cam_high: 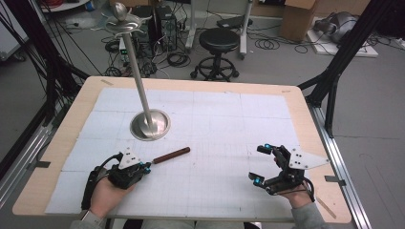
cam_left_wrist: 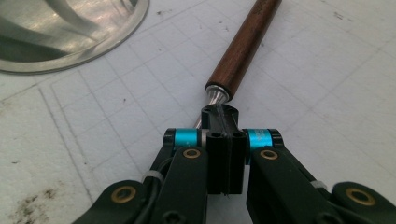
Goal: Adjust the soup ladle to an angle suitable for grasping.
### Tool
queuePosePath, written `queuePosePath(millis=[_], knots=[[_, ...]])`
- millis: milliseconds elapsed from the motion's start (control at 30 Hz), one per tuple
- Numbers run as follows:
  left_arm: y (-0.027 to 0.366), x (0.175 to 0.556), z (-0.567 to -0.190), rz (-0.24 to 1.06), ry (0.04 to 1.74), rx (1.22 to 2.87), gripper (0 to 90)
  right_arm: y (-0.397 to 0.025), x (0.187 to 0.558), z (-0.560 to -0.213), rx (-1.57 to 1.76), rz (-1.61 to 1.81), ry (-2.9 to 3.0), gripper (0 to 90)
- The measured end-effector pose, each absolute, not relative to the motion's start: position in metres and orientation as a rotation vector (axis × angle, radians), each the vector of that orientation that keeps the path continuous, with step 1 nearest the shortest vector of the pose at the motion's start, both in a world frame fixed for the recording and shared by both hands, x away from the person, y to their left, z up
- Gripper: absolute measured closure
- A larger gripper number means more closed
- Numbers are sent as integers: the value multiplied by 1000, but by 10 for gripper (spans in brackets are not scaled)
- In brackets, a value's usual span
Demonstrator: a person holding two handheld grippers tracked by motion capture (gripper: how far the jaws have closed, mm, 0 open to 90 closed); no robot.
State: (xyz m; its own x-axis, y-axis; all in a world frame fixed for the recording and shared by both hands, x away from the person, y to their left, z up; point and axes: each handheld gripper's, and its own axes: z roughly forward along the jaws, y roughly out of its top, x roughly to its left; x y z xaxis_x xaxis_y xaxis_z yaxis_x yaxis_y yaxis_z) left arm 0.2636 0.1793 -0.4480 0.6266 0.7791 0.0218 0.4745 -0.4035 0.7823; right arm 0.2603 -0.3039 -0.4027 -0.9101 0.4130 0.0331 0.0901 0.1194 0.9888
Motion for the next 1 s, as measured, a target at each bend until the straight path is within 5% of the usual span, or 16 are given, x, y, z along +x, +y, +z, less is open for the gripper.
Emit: queuePosePath(millis=[700,1000], knots=[[182,259,-437,490,978,1986,894,-304,261,-403,481,1870,2134,67],[199,249,-416,442,885,1924,792,-306,260,-402,489,1881,2132,67]])
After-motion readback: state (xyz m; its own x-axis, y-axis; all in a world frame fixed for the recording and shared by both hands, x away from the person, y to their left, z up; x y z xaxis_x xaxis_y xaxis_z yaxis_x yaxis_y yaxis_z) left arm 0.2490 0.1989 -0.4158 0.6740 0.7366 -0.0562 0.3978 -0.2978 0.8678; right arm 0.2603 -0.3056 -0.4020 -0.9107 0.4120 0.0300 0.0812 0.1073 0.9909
